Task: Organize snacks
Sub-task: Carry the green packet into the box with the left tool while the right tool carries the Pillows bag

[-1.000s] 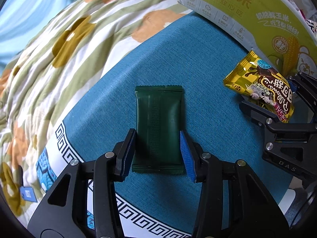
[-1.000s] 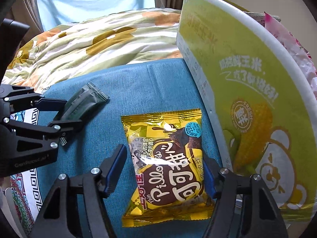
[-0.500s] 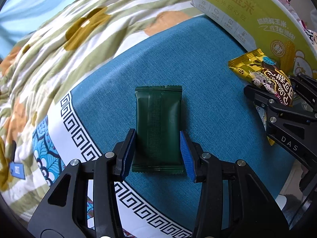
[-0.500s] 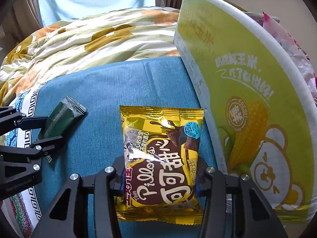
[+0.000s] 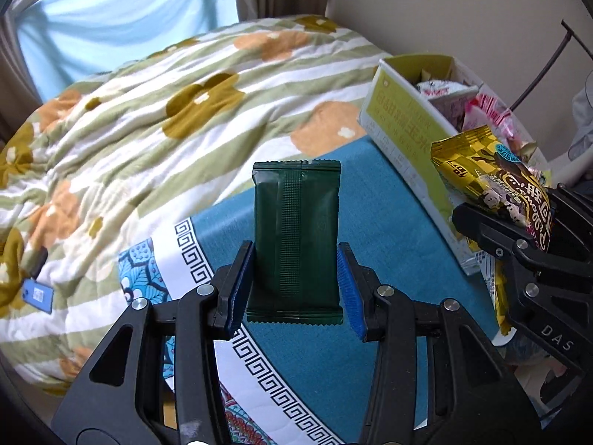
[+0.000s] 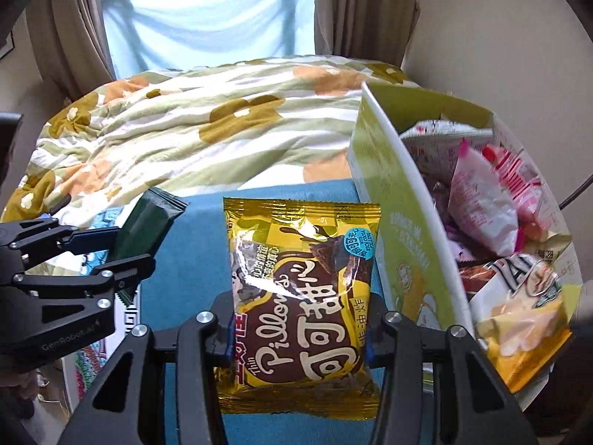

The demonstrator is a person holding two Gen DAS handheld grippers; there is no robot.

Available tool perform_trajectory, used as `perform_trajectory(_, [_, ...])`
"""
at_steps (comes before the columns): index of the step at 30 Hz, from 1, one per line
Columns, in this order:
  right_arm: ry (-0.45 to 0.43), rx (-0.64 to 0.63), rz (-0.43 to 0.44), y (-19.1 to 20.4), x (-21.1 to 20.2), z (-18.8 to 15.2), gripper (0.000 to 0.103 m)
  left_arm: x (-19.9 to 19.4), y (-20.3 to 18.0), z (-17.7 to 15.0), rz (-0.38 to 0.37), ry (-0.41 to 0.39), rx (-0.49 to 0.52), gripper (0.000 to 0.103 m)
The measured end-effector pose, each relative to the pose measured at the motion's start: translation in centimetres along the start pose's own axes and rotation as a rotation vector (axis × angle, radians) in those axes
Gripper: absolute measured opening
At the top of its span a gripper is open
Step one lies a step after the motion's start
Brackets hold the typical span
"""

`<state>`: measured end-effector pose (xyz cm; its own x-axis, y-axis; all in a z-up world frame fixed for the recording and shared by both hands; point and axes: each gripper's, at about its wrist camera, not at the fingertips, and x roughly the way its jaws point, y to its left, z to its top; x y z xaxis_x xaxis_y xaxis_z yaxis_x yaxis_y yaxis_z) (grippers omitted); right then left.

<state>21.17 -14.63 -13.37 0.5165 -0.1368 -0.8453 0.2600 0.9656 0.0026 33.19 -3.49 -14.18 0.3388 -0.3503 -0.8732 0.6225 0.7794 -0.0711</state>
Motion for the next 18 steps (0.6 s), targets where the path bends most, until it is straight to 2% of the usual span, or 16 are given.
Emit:
perform_trajectory(3, [-0.048,0.007,0.062,-1.0,-3.1,1.3,0.044,-2.3,-1.8,1.4,0.003,-0.054,-0.016,0.04])
perform_trajectory(8, [-0.115,0.009,0.128,-4.8,-7.0,2.8,0.044,-4.8,-6.3,3.7,0.019,-0.121,-0.06,0.04])
perform_trajectory(13, [-0.179,-0.019,0.177,-10.6,-9.4,4.2,0.044,-5.9,-12.0,5.9,-0.022,-0.176,-0.137,0.04])
perform_trajectory(18, [-0.209,-0.027,0.178,-17.6,-10.7,5.1,0.044,-4.8,-18.9,7.6,-0.015,-0.192,-0.134,0.04])
